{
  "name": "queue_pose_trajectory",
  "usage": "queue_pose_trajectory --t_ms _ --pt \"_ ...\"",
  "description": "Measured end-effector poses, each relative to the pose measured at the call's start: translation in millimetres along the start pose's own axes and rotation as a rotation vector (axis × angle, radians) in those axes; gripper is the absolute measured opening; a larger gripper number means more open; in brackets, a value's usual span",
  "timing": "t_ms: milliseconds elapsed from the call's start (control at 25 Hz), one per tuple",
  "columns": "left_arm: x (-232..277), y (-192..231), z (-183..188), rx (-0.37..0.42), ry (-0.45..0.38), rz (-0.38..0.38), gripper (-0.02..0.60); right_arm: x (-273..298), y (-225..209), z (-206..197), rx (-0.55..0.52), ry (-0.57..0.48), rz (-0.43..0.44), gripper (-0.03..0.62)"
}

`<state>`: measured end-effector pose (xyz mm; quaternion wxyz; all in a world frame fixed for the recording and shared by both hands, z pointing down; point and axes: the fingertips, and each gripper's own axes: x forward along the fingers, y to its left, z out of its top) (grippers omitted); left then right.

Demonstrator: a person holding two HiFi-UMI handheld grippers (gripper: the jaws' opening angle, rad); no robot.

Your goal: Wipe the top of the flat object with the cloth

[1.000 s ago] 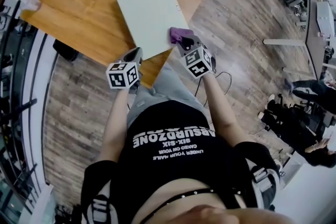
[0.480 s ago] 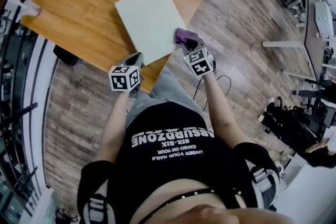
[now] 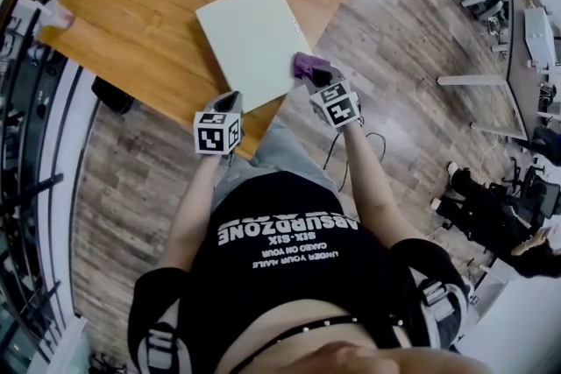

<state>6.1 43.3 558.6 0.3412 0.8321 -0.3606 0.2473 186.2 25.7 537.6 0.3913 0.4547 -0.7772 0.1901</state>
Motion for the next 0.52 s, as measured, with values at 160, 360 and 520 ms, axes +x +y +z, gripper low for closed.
queue_pose_trajectory --t_ms 160,360,520 --pt "-3 1 -1 -0.014 -0.009 -0.003 0.017 0 3 0 0.002 0.000 -0.010 0.063" --pt "0 5 2 -0.022 -0.016 -0.010 0.017 3 2 3 -0.013 0.005 -0.028 0.063" --pt "-5 24 16 -0.094 -0.069 -0.015 0.017 17 1 24 -0.037 -0.028 -0.043 0.063"
